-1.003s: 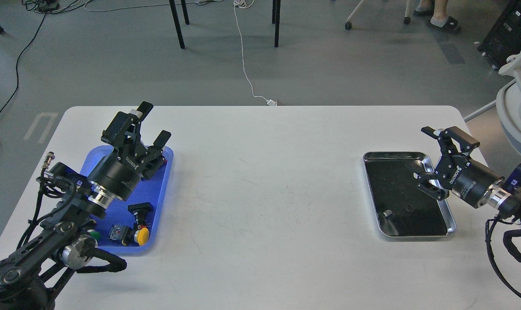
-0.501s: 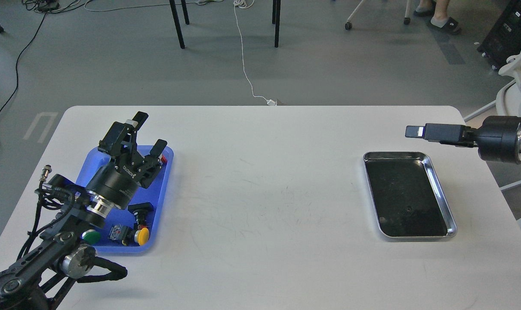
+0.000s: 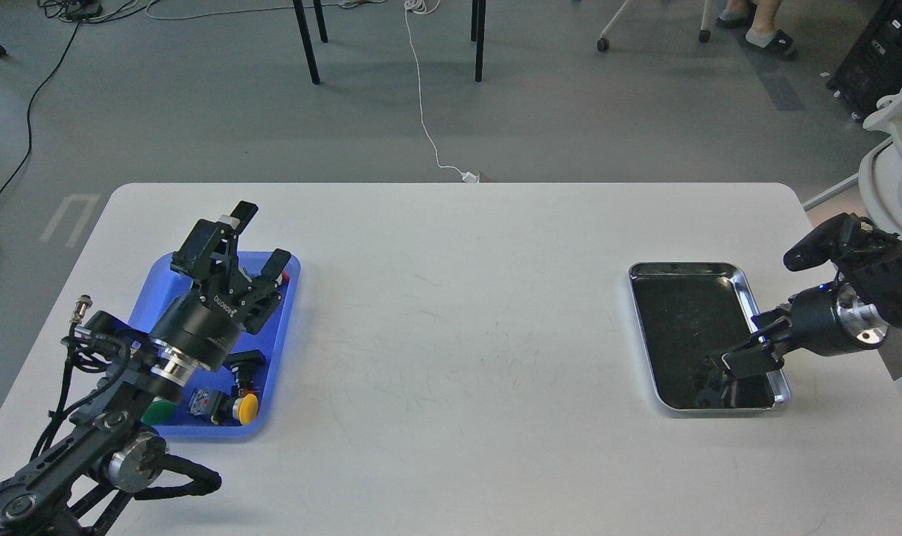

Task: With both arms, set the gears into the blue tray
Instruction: 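Lower the right gripper into the metal tray and grasp another black part, then carry the black part toward the table center with the right gripper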

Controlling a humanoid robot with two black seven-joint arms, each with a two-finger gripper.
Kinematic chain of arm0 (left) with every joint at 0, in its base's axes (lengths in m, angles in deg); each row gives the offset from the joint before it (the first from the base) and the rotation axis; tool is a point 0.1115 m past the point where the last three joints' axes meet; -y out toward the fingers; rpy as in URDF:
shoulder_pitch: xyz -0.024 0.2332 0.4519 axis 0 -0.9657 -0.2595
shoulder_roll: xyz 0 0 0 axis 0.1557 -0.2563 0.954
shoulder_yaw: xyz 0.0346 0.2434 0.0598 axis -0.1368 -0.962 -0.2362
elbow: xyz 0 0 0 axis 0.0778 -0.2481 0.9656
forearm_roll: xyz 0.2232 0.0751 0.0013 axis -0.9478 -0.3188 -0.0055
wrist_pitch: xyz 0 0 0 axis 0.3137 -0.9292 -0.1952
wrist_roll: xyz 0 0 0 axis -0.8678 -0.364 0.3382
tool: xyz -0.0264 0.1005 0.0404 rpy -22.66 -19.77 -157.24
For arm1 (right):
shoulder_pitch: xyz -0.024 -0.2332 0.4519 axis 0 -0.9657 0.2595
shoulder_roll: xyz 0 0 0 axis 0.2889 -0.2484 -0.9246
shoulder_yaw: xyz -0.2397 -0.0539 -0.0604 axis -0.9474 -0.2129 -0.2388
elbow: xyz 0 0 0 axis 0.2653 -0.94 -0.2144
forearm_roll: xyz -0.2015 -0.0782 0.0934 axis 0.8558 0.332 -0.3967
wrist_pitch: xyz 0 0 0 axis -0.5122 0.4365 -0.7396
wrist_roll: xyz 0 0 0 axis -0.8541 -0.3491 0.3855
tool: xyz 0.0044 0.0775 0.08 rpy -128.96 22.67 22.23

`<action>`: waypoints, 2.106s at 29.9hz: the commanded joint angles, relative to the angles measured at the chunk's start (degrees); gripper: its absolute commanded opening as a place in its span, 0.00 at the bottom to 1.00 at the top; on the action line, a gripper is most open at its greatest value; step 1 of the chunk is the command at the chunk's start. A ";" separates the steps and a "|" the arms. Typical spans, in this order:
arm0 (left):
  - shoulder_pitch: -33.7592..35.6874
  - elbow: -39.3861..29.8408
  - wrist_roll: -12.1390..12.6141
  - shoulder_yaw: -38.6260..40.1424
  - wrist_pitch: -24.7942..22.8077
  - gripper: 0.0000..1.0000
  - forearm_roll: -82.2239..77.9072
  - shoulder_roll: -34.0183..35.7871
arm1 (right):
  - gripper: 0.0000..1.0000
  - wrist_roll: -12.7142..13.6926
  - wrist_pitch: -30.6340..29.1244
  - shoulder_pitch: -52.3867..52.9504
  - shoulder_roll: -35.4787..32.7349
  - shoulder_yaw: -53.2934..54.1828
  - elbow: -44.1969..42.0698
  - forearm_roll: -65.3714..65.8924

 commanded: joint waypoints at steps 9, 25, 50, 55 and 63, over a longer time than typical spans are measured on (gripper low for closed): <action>-0.61 -0.62 0.00 0.76 -0.17 0.98 -0.34 -0.21 | 0.81 0.01 -0.01 0.87 5.05 -4.43 -5.15 0.02; -1.40 -0.62 0.00 1.19 -0.09 0.98 -1.13 -1.01 | 0.59 0.01 -0.01 0.52 8.39 -5.58 -8.58 -0.07; -1.49 -0.62 0.00 1.55 -0.26 0.98 -1.13 -1.27 | 0.17 0.01 -0.01 0.52 8.83 -5.75 -8.93 -0.15; -1.49 -0.62 0.00 1.55 -0.26 0.98 -1.13 -1.27 | 0.17 0.01 -0.01 0.96 8.31 -5.66 -8.58 -0.51; -1.40 -0.62 0.00 1.55 -0.26 0.98 -1.13 -1.53 | 0.17 0.01 -0.01 9.39 6.46 -5.23 -3.14 -1.56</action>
